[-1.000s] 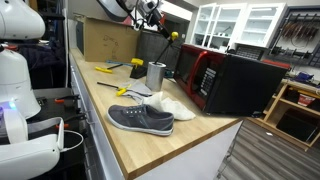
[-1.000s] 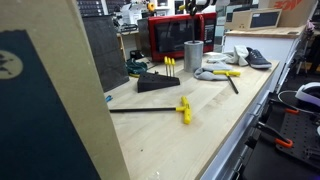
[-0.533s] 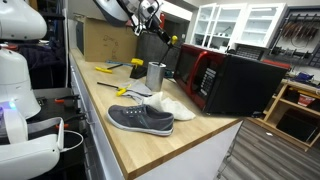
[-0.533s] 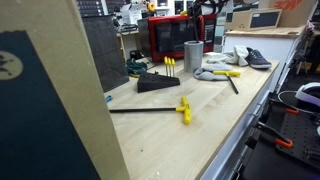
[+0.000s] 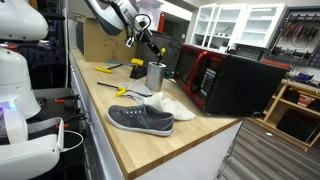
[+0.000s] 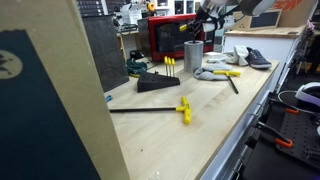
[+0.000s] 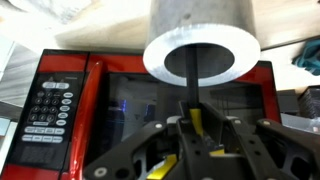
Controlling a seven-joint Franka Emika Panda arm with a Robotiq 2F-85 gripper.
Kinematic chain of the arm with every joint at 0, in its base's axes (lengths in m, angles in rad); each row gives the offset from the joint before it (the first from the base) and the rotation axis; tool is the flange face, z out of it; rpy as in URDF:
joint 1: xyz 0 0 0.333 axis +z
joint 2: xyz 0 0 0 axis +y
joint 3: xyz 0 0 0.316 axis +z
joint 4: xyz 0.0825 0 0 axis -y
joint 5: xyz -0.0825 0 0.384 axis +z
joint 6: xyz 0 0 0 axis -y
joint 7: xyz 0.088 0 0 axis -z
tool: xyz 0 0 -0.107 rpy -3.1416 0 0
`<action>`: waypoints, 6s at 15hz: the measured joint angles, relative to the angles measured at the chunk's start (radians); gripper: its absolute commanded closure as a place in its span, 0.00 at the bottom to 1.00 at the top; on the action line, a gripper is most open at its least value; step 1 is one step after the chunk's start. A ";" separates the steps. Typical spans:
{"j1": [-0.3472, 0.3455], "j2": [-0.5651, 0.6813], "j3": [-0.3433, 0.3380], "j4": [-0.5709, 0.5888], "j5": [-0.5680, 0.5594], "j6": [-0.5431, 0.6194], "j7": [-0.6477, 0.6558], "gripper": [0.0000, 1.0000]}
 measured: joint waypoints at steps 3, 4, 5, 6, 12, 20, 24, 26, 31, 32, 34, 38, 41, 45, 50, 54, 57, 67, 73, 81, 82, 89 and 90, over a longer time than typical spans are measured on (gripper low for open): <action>-0.063 0.001 0.110 -0.019 -0.091 -0.014 0.072 0.57; -0.082 -0.001 0.139 -0.014 -0.114 -0.029 0.091 0.56; -0.099 -0.002 0.161 -0.009 -0.135 -0.037 0.102 0.50; -0.113 -0.003 0.176 -0.005 -0.151 -0.046 0.111 0.43; -0.129 0.017 0.151 -0.018 -0.085 -0.051 0.086 0.01; 0.160 0.186 -0.163 -0.056 0.480 -0.056 -0.421 0.00; 0.457 0.252 -0.404 -0.046 0.837 -0.075 -0.709 0.00; 0.475 0.252 -0.375 -0.030 1.007 -0.135 -0.851 0.00; 0.487 0.187 -0.261 0.059 1.436 -0.457 -1.168 0.28; 0.541 0.149 -0.303 0.062 1.491 -0.541 -1.206 0.34; 0.706 0.047 -0.467 0.060 1.497 -0.672 -1.204 0.51; 0.965 -0.128 -0.778 0.050 1.319 -0.839 -1.160 0.81; 1.056 -0.194 -0.878 0.037 1.201 -0.886 -1.129 1.00; 1.128 -0.237 -0.937 0.020 1.149 -0.955 -1.139 0.74; 1.221 -0.241 -0.992 0.015 1.145 -1.123 -1.269 0.39; 1.238 -0.240 -0.996 0.000 1.063 -1.198 -1.324 0.09; 1.226 -0.238 -1.036 -0.004 0.929 -1.202 -1.348 0.00; 1.253 -0.058 -1.144 0.186 0.859 -1.217 -1.734 0.00; 1.285 0.183 -1.136 0.427 0.835 -1.272 -1.917 0.00; 1.285 0.265 -1.136 0.489 0.813 -1.293 -1.970 0.00; 1.285 0.265 -1.136 0.489 0.813 -1.292 -1.970 0.00; 1.322 0.246 -1.083 0.274 0.875 -1.091 -1.871 0.00; 1.339 0.240 -1.064 0.217 0.875 -1.031 -1.846 0.00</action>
